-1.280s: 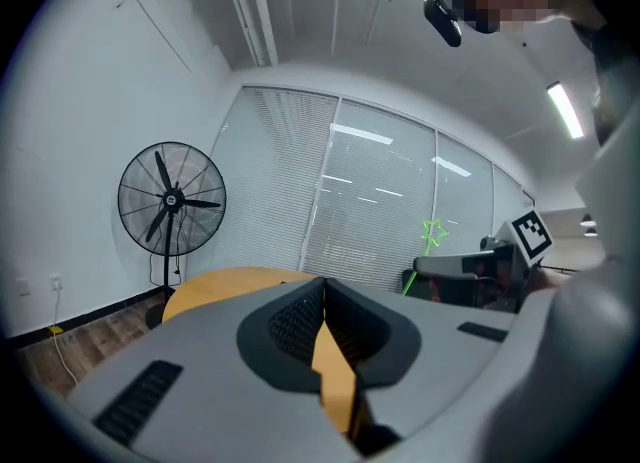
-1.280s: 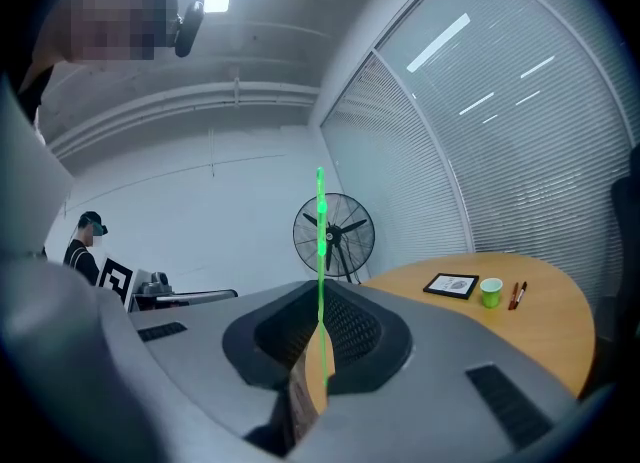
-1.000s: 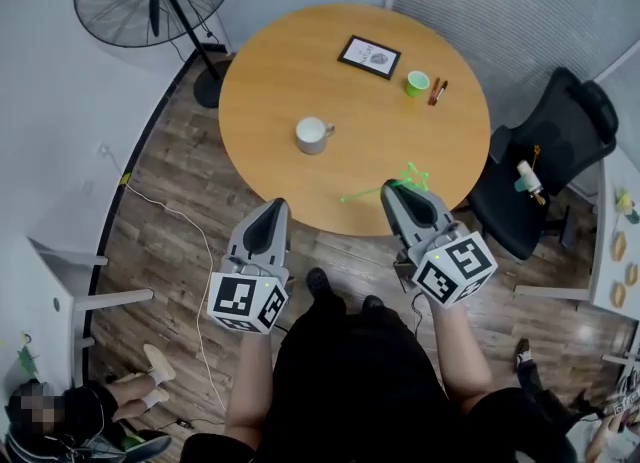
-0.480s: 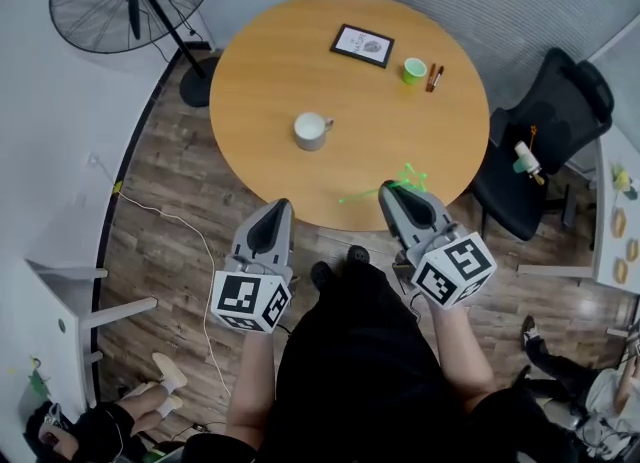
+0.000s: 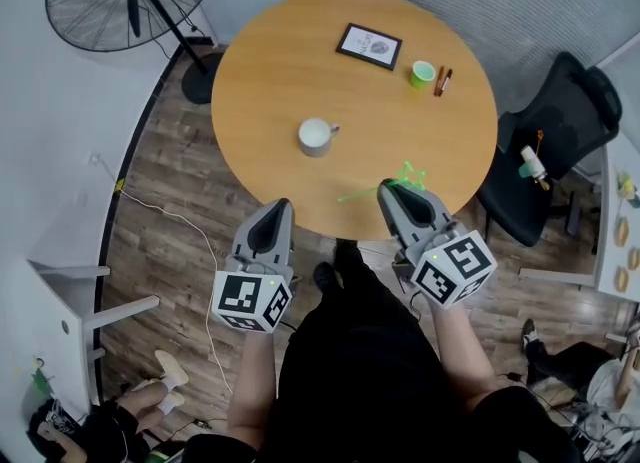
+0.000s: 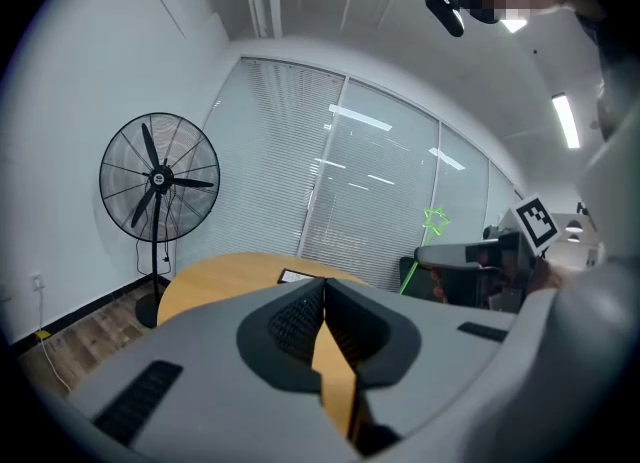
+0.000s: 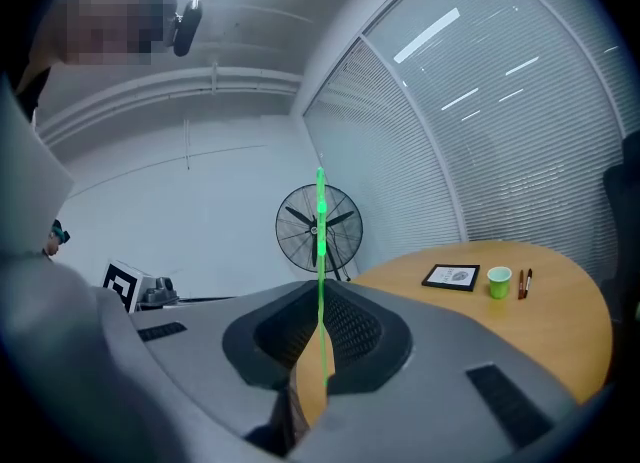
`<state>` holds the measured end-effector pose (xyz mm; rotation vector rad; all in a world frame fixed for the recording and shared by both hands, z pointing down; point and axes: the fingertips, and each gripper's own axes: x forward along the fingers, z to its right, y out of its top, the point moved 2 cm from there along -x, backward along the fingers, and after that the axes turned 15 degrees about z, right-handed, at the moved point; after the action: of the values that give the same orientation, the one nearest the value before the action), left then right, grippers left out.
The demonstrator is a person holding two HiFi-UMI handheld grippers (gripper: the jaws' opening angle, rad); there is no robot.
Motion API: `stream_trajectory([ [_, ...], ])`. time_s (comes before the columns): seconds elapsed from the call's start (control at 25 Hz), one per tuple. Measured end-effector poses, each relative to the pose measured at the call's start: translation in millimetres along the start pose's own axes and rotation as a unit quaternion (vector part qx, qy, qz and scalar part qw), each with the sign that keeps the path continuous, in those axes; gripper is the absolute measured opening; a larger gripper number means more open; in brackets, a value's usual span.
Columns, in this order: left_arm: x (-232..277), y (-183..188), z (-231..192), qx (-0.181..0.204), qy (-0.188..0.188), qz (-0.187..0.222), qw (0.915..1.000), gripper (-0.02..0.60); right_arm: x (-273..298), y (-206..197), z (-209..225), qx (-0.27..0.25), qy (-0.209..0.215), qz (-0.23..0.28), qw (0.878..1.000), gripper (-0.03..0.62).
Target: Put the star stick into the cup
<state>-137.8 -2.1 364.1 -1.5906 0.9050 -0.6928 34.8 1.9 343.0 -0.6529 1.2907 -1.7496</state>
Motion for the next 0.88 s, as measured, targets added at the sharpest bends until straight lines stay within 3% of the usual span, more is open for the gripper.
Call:
stream_trajectory([
  [0.88, 108.4, -8.1, -44.7, 0.009, 0.070, -0.017, 0.9974, -0.001, 125.9, -7.2, 99.3, 0.048, 0.056, -0.028, 0.997, 0.026],
])
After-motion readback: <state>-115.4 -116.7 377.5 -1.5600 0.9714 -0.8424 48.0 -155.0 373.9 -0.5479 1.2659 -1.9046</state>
